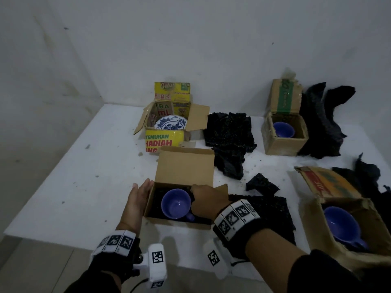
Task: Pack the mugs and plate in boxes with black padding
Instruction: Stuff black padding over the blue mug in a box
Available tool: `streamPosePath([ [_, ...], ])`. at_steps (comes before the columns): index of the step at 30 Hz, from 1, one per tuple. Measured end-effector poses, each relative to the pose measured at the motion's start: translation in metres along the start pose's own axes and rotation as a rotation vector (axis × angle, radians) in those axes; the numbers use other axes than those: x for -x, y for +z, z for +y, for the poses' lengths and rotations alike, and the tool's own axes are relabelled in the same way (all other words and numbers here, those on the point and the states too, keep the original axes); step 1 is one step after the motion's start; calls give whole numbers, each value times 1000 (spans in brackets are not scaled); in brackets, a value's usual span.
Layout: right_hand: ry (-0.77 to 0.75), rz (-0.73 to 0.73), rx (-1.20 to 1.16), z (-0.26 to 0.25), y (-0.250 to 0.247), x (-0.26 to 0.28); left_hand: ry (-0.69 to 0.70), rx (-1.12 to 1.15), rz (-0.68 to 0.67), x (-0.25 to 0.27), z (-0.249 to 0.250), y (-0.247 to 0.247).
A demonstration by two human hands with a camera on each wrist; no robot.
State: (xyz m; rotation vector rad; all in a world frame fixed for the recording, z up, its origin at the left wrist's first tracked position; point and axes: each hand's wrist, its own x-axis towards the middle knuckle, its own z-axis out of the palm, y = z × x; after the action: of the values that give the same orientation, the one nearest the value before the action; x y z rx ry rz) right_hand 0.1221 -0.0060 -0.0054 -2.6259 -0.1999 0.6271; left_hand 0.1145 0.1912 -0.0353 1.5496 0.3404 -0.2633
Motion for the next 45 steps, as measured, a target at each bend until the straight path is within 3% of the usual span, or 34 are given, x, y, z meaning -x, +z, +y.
streamPosePath([
  [4, -122, 178, -221, 17, -21, 32, 1, 49, 74, 3, 21, 14],
  [6, -146, 334, -332, 33, -35, 49, 130, -93, 122, 5, 35, 29],
  [9, -88, 555, -423, 71, -51, 67, 299, -210, 34, 14, 53, 69],
  [11, -10, 622, -368, 101, -58, 72, 373, -251, -75, 21, 62, 108],
  [15, 186, 454, -276, 161, -56, 73, 520, -440, -342, 30, 64, 189],
  [18, 211, 391, -238, 188, -37, 70, 561, -697, -471, 32, 42, 240],
  [22, 277, 326, -145, 202, -16, 65, 426, -956, -485, 21, 5, 273],
  [26, 305, 375, -56, 204, -12, 61, 334, -1124, -458, 12, -14, 278],
  [30, 280, 441, -87, 201, -19, 63, 406, -1090, -331, 10, -16, 281],
  [35, 100, 674, -189, 185, -40, 77, 569, -866, -211, 14, 16, 278],
  [37, 25, 695, -213, 180, -47, 83, 597, -731, -218, 17, 35, 269],
  [41, -245, 681, -488, 157, -65, 94, 652, -547, -276, 27, 74, 233],
  [45, -351, 700, -556, 117, -75, 92, 570, -426, -309, 29, 98, 176],
])
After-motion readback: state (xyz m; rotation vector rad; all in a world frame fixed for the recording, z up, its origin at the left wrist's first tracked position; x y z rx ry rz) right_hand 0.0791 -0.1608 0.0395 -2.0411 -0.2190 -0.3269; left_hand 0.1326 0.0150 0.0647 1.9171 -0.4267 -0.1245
